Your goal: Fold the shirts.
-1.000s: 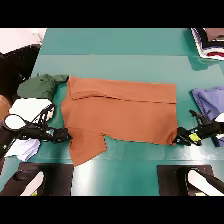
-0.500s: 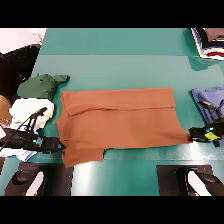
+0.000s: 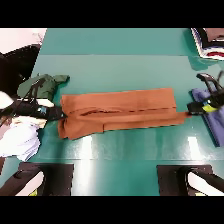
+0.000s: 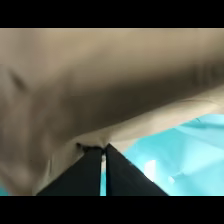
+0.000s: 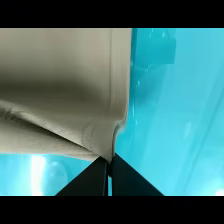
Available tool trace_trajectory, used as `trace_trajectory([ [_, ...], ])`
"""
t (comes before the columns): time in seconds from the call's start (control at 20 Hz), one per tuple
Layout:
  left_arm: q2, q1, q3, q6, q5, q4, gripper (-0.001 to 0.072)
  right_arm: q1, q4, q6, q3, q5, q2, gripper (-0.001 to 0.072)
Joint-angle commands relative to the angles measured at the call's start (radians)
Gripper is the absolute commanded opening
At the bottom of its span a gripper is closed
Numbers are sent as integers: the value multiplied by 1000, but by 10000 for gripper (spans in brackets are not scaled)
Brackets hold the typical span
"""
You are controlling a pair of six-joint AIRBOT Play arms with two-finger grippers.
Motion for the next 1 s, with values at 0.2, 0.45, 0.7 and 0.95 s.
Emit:
trace_trajectory([
  [0.2, -404, 0, 245, 71, 192, -19, 27, 23, 164, 0, 270, -107, -370, 16],
  [0.45, -423, 0, 266, 66, 232, -27, 79, 0, 285, -1, 339, -123, -460, 18],
  [0.7, -422, 1, 321, 68, 77, -87, 490, -120, 446, -69, 338, -19, -457, 316],
  [0.95, -374, 0, 352, 68, 50, -142, 27, -328, 456, -104, 193, 14, -425, 452],
])
